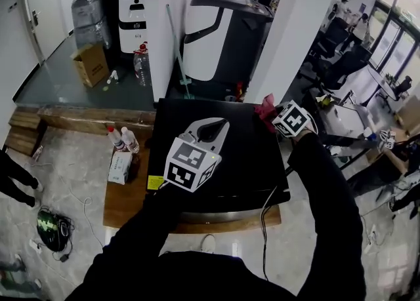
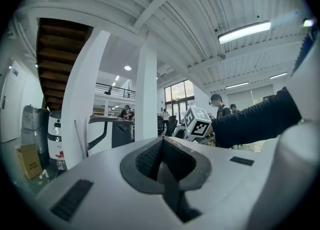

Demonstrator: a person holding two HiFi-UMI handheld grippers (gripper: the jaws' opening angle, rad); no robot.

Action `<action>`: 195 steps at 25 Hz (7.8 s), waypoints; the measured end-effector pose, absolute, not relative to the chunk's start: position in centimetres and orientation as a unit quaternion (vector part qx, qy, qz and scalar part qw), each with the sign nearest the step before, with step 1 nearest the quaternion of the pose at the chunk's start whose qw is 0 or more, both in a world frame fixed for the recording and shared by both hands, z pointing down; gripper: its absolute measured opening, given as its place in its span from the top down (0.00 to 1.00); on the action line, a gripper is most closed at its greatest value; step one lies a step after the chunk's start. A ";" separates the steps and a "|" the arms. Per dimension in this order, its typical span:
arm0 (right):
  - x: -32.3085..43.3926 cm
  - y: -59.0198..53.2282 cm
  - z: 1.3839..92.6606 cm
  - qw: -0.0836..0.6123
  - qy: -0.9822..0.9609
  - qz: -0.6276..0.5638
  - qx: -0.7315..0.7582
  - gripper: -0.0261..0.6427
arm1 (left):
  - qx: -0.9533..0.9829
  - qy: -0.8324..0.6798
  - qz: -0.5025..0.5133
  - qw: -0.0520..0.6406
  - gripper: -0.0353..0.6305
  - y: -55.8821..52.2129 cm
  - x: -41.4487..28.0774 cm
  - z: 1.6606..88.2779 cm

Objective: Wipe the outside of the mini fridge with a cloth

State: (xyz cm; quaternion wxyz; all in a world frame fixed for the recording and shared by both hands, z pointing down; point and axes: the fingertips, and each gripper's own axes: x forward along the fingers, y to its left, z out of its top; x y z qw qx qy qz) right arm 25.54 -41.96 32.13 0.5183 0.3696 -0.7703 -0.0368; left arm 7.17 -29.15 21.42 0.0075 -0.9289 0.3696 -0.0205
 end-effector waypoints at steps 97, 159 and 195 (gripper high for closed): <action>10.6 -1.7 20.0 0.250 -0.888 -0.302 0.239 0.82 | -0.837 0.536 0.009 0.107 0.94 -4.1 3.9 19.3; -8.8 -5.9 81.4 0.565 -0.775 -0.206 0.194 0.83 | -0.836 0.511 -0.119 -0.164 0.94 -4.7 -13.4 74.3; 16.2 -1.1 43.6 0.489 -0.709 -0.312 0.400 0.82 | -0.926 0.372 0.019 -0.060 0.94 0.7 9.9 40.6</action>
